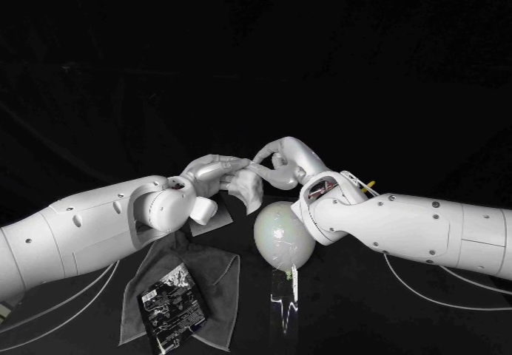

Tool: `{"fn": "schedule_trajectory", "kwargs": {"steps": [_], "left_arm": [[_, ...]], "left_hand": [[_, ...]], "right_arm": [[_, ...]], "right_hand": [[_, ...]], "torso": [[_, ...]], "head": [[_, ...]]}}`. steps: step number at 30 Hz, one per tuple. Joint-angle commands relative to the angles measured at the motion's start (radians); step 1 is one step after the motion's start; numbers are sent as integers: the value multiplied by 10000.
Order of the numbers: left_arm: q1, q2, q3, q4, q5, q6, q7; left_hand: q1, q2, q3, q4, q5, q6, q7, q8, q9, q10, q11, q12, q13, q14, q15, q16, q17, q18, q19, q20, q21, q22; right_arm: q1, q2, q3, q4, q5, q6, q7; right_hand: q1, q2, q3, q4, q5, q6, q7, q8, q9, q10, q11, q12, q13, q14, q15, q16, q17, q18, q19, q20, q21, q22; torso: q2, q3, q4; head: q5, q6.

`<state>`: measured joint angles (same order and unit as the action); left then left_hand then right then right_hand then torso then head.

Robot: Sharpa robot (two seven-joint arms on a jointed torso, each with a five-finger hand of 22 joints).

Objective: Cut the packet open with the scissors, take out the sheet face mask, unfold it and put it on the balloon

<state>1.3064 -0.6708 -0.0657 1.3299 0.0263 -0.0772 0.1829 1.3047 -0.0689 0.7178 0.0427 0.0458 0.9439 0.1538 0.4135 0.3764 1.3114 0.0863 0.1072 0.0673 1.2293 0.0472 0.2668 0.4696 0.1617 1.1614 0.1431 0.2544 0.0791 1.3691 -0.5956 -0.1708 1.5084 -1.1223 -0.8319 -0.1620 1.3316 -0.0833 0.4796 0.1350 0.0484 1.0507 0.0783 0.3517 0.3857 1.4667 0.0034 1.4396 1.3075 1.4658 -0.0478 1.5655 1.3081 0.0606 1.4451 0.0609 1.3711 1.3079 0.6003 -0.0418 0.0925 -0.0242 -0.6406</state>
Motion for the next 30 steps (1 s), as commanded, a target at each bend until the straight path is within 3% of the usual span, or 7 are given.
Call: {"fn": "schedule_trajectory", "kwargs": {"steps": [1, 18, 30], "left_arm": [[23, 40, 23, 49, -57, 273, 180], [11, 30, 21, -5, -95, 173, 198], [2, 14, 21, 13, -294, -91, 299]], "left_hand": [[-41, 95, 133, -127, 33, 65, 19, 68, 9, 40, 28, -67, -12, -49, -49, -45, 15, 194, -6, 43, 57, 10], [-31, 119, 150, -150, 34, 74, 15, 78, 13, 53, 24, -68, -9, -44, -53, -45, 28, 197, -10, 41, 62, 12], [-63, 149, 153, -205, 33, 143, -16, 153, 58, 161, -8, -38, 9, 38, -82, -7, 106, 206, 26, 28, 116, 37]], "right_arm": [[-11, -19, -4, 8, 194, -194, 332], [-11, -241, -4, 98, 412, 446, 172], [-11, -394, -5, 223, 471, 278, 359]], "right_hand": [[183, 346, 62, -33, 4, 157, -77, 39, 72, 462, -71, 31, 1428, 998, -91, 27, 2484, -120, 45, -30, 25, 1994], [-37, 258, 121, 54, 1, 50, -33, 13, 91, 288, -31, -366, 1098, 851, -67, -54, 2088, -36, -186, -37, -343, 1871], [36, 368, 347, -32, 4, 52, -41, 43, 129, 306, -40, -362, 1128, 876, -71, -44, 2159, -61, -129, -38, -245, 1902]], "torso": [[-7, 1, 1], [-8, 1, -2], [-5, -1, 4]], "head": [[-3, 15], [11, 24], [22, 27]]}}
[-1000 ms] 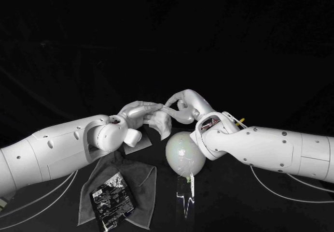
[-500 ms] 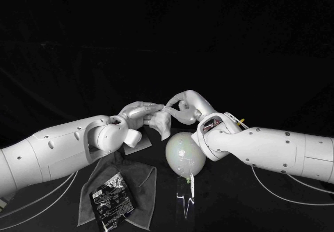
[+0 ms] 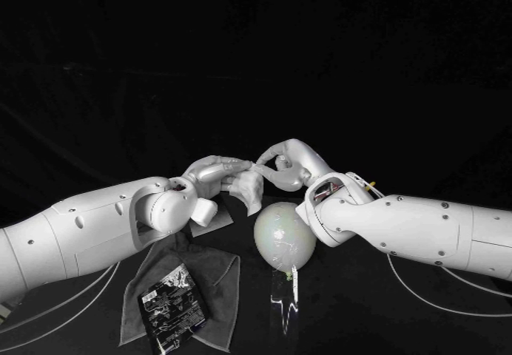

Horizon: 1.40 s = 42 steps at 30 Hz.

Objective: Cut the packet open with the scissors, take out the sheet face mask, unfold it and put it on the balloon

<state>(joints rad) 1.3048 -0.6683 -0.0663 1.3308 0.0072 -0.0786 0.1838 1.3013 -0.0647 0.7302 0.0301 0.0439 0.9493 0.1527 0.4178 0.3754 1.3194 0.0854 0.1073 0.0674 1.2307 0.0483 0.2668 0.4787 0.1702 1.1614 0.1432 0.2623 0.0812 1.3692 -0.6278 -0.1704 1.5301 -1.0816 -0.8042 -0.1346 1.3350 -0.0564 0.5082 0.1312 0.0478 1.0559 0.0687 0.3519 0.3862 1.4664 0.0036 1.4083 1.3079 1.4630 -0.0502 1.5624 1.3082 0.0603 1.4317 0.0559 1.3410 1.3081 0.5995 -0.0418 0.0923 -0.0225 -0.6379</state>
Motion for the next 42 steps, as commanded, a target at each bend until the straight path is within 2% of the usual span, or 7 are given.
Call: {"fn": "schedule_trajectory", "kwargs": {"steps": [1, 27, 42], "left_arm": [[18, -12, 27, 5, -108, -94, 293], [9, -44, 27, 11, -156, -497, 324], [3, -57, 27, 18, -159, -530, 326]], "left_hand": [[-34, 108, 29, -84, 53, 94, -9, 119, 73, 92, -3, -36, 9, 33, -97, -2, 24, 121, 32, 25, 43, 18], [-108, 106, 85, -148, 55, 145, -68, 224, 162, 238, -62, 4, 24, 151, -156, 65, 162, 129, 104, -23, 142, 62], [-134, 99, 117, -165, 55, 157, -84, 260, 197, 279, -79, 16, 28, 182, -172, 86, 206, 128, 123, -38, 172, 76]], "right_arm": [[-12, -83, -8, 16, 73, -16, 107], [-11, -382, -8, 254, 577, -193, 527], [-11, -437, -8, 301, 477, -477, 643]], "right_hand": [[2, 99, 61, 7, 10, 0, 54, 41, 124, 309, -42, -49, 1125, 905, -47, -13, 2159, -58, 5, 12, 56, 1900], [-89, 15, 147, -17, 8, -120, 100, 4, 135, 122, -10, -507, 754, 786, -28, -87, 1846, -19, -105, 20, -120, 1842], [17, 1, 456, -294, 9, 7, 50, 130, 236, 319, -55, -234, 1027, 963, -59, 11, 2306, -126, 190, 6, 343, 1993]], "torso": [[3, -1, 6], [6, -2, 9], [13, -3, 12]], "head": [[6, 0], [30, 31], [41, 35]]}}
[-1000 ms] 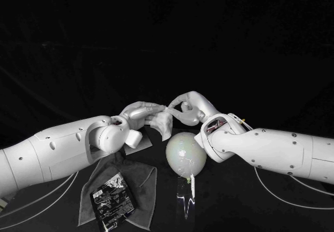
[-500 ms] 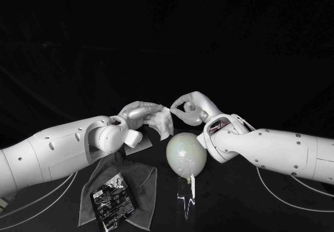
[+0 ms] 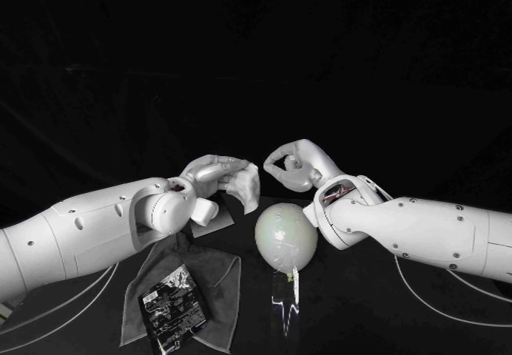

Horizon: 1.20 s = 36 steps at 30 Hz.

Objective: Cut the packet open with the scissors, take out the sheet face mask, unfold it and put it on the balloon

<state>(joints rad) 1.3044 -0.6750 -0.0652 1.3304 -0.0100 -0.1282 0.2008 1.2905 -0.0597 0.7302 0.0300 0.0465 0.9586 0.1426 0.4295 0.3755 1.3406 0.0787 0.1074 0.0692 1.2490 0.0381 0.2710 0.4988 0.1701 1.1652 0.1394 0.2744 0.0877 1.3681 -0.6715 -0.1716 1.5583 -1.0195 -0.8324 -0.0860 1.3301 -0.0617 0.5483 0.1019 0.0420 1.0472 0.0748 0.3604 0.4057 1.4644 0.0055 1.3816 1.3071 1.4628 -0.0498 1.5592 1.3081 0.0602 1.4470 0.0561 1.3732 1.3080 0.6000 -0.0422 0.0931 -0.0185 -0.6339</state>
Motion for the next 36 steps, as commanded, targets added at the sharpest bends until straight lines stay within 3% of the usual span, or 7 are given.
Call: {"fn": "schedule_trajectory", "kwargs": {"steps": [1, 3, 5, 8, 12, 29, 36], "left_arm": [[7, 11, 16, 22, 12, -29, 156], [6, 17, 16, 22, 10, -19, 156], [6, 25, 16, 24, 8, -5, 155], [5, 35, 16, 35, -5, 15, 154], [5, 40, 16, 50, -42, 36, 147], [4, 52, 17, 59, -113, 75, 146], [3, 60, 17, 66, -128, 91, 154]], "left_hand": [[-26, 49, 118, -164, 29, 65, 18, 142, 196, 67, -12, 15, 10, -2, -70, 44, 6, 129, 84, 0, 51, 11], [-26, 49, 118, -164, 29, 65, 18, 142, 196, 67, -12, 15, 10, -2, -70, 44, 6, 129, 84, 0, 51, 11], [-27, 49, 119, -165, 29, 65, 17, 143, 197, 68, -12, 15, 10, -1, -70, 45, 7, 129, 84, 0, 52, 12], [-34, 46, 127, -169, 29, 66, 14, 150, 205, 77, -15, 17, 10, 5, -74, 49, 17, 129, 88, -3, 59, 14], [-34, 46, 127, -169, 29, 66, 14, 150, 205, 77, -15, 17, 10, 5, -74, 49, 17, 129, 88, -3, 59, 14], [-35, 33, 146, -188, 31, 60, 9, 159, 218, 79, -21, 15, 9, 7, -79, 52, 33, 129, 89, -11, 68, 19], [-34, 30, 155, -194, 30, 58, 8, 162, 222, 79, -22, 14, 8, 7, -80, 53, 38, 129, 89, -14, 72, 20]], "right_arm": [[0, 10, 4, 15, -151, -211, 190], [0, 46, 4, 0, -128, -228, 254], [0, 120, 4, -38, -92, -248, 338], [0, 241, 5, -114, -126, -277, 365], [0, 422, 6, -271, -161, -262, 278], [-1, 774, 6, -637, -553, 191, -461], [-1, 820, 6, -631, -599, 370, -572]], "right_hand": [[63, 50, 56, -4, 67, 93, -10, 46, 41, 333, -74, 18, 1022, 953, -63, 36, 2275, -116, 18, 4, -12, 1983], [47, 35, 56, -3, 66, 82, -4, 42, 41, 311, -71, -44, 971, 920, -64, 15, 2182, -93, -40, 3, -107, 1952], [-86, -175, -29, 2, 39, -183, 76, -88, 4, 76, -4, -568, 550, 710, -32, -122, 1617, -17, -247, 11, -439, 1844], [-754, -827, -573, 306, 53, -955, 448, -586, -189, -192, 289, -1034, 210, 540, 199, -234, 1227, 44, -494, 127, -816, 1723], [-833, -957, -723, 345, 60, -1038, 524, -695, -233, -237, 376, -1081, 188, 529, 292, -239, 1227, 37, -512, 203, -833, 1720], [-817, -1042, -894, 356, 60, -961, 549, -760, -258, -295, 414, -1153, 150, 523, 349, -237, 1236, 47, -534, 285, -854, 1717], [-759, -951, -938, 378, 61, -747, 491, -714, -239, -252, 378, -1058, 236, 576, 336, -200, 1374, 36, -473, 316, -754, 1751]], "torso": [[6, -1, 3], [6, 1, 0], [7, 1, 0], [8, 6, 0], [10, 4, 11], [1, -3, 1], [3, 3, -5]], "head": [[0, -8], [-2, -10], [1, -7], [-11, -8], [-20, -10], [-8, -34], [-16, -31]]}}
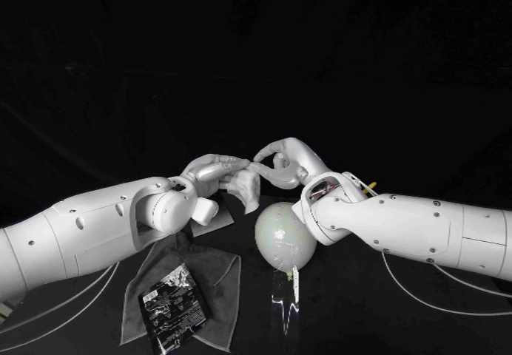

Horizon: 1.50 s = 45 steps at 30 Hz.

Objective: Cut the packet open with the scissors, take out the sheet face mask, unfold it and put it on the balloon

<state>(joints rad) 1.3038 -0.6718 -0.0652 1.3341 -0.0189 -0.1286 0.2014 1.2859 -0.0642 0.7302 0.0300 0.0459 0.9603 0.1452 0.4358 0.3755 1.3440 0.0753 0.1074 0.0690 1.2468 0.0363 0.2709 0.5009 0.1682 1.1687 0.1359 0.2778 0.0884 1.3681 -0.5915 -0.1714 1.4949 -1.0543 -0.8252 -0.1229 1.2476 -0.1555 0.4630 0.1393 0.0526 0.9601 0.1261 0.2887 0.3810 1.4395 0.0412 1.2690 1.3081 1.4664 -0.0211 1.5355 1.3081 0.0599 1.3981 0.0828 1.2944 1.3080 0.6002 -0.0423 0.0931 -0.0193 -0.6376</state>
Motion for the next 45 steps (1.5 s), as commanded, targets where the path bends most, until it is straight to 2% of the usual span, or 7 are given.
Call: {"fn": "schedule_trajectory", "kwargs": {"steps": [1, 6, 8, 13, 20, 30, 45], "left_arm": [[8, 32, 17, 30, -44, 99, 150], [8, 42, 18, 34, -53, 115, 154], [8, 46, 18, 36, -55, 131, 162], [8, 63, 18, 32, -68, 156, 156], [8, 76, 18, 31, -99, 163, 131], [8, 75, 17, 30, -122, 162, 121], [8, 59, 17, 23, -119, 80, 155]], "left_hand": [[12, 76, 155, -194, 36, 40, -18, 99, 222, 45, 13, 13, 10, 29, -62, 53, 17, 149, 54, 21, 38, 13], [12, 76, 155, -194, 36, 40, -18, 99, 222, 45, 13, 13, 10, 29, -62, 53, 17, 149, 54, 21, 38, 13], [12, 76, 155, -194, 36, 40, -18, 99, 222, 45, 13, 13, 10, 29, -62, 53, 17, 149, 54, 21, 38, 13], [34, 47, 280, -275, 40, 21, -19, 120, 260, 45, 8, 0, 4, 17, -71, 49, 65, 145, 44, -6, 71, 30], [31, 40, 295, -283, 40, 20, -18, 123, 265, 46, 9, -1, 4, 17, -71, 48, 71, 143, 42, -8, 76, 33], [30, 34, 302, -287, 40, 19, -17, 125, 268, 47, 9, -1, 4, 16, -71, 48, 74, 143, 41, -9, 79, 34], [22, 19, 332, -302, 40, 19, -17, 133, 279, 52, 9, -2, 4, 16, -71, 47, 88, 140, 39, -13, 91, 40]], "right_arm": [[-1, 29, 4, 2, -255, 305, -206], [-1, 46, 4, -11, -229, 290, -185], [-1, 51, 4, -16, -179, 250, -158], [-2, 57, 4, -16, -39, 17, -15], [-2, 48, 4, -2, 150, -367, 290], [-2, 32, 4, -18, 251, -500, 361], [-6, -110, 4, 115, -14, -520, -35]], "right_hand": [[78, 4, -89, 7, -44, 154, -33, 10, 11, 5, 12, 81, 238, 546, 42, 42, 1389, 38, 25, 51, 49, 1756], [223, 204, -28, -13, -43, 353, -122, 68, 35, 82, -62, 213, 348, 605, -11, 79, 1528, 20, 109, 45, 178, 1799], [305, 438, 70, 6, -42, 430, -166, 82, 41, 111, -103, 250, 380, 630, -46, 95, 1586, 15, 140, 29, 224, 1814], [500, 786, 259, -41, -41, 583, -265, 136, 75, 248, -188, 475, 564, 737, -118, 160, 1836, -40, 305, -19, 478, 1894], [882, 1003, 562, -352, -39, 799, -394, 276, 174, 435, -312, 769, 806, 899, -232, 260, 2238, -115, 523, -118, 812, 1998], [1048, 1061, 986, -672, -38, 959, -448, 446, 309, 596, -371, 1039, 1043, 987, -297, 315, 2468, -160, 642, -205, 999, 2053], [795, 813, 1445, -1045, -39, 1263, -594, 844, 683, 841, -495, 1555, 1495, 1044, -390, 353, 2627, -235, 832, -284, 1325, 2151]], "torso": [[-4, 5, -8], [-2, 4, -5], [-2, 3, -3], [1, 4, 5], [-1, 1, -3], [-2, 3, -4], [-4, 5, 5]], "head": [[-10, 4], [-15, -11], [-12, -12], [-4, -24], [8, -20], [6, -17], [-10, -21]]}}
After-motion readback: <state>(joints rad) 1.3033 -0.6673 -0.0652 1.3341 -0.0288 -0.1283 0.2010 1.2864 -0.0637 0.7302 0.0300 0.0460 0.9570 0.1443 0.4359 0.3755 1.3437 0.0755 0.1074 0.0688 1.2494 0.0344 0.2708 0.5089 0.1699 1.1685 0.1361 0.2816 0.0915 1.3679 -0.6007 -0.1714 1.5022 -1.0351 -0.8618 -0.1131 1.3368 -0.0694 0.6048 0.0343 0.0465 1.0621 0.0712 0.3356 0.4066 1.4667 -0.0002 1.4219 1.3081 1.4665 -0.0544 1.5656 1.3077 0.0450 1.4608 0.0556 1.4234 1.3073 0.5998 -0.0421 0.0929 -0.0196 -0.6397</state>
